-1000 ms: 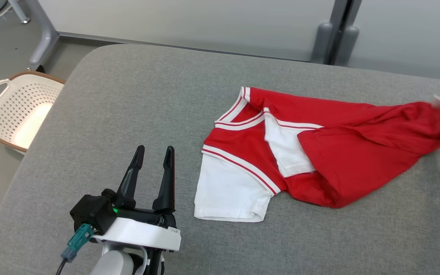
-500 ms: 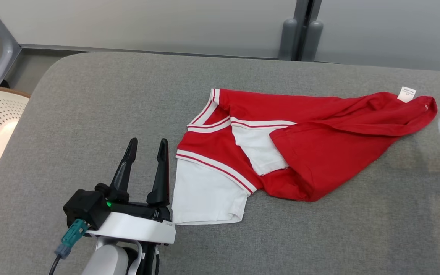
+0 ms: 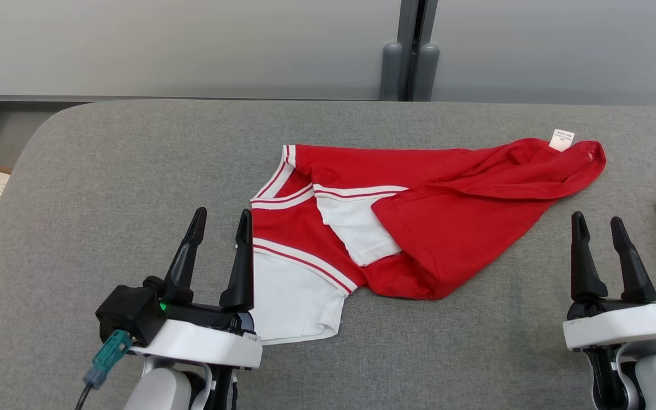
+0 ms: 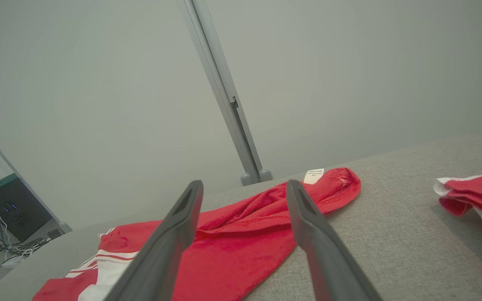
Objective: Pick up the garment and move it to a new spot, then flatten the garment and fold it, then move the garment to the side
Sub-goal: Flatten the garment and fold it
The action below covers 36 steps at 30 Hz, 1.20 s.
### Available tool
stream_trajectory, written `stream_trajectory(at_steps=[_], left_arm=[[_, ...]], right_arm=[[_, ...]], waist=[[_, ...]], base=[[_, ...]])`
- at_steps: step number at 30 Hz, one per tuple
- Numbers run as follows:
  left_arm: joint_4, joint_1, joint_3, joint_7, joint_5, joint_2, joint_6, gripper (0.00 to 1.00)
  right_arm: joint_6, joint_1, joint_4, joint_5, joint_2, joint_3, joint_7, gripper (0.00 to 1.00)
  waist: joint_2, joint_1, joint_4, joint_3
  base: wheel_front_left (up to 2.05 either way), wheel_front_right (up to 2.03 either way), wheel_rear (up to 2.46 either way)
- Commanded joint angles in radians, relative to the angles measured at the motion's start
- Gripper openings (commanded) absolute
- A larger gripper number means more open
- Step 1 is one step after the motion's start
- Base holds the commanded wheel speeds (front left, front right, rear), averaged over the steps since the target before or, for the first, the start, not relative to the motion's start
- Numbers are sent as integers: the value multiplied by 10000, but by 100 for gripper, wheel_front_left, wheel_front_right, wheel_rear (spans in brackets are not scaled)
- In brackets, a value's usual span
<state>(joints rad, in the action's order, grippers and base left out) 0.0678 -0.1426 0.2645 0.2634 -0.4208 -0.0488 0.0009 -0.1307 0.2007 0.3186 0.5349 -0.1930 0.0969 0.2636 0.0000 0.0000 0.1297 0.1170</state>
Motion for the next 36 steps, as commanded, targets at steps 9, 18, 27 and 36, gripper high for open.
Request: stream_trajectory(at_steps=[9, 18, 27, 36], left_arm=[[102, -96, 196, 15, -92, -41, -48, 100], [63, -358, 675, 15, -390, -38, 103, 100], [-1, -550, 1114, 16, -731, -36, 261, 100], [-36, -542, 1378, 16, -848, -35, 364, 100]], right_arm=[[-2, 350, -327, -923, -73, 663, -430, 100], [-4, 1991, 1113, -1772, -285, 2019, -2516, 100], [-2, 3238, 2442, -1322, -900, 2893, -3400, 100], [-2, 3962, 3869, -1382, -1059, 2994, -3302, 100]], waist=[[0, 0, 224, 216], [0, 0, 1248, 826], [0, 0, 2246, 1339], [0, 0, 2758, 1455]], base=[[0, 0, 0], [0, 0, 0], [0, 0, 0], [0, 0, 0]])
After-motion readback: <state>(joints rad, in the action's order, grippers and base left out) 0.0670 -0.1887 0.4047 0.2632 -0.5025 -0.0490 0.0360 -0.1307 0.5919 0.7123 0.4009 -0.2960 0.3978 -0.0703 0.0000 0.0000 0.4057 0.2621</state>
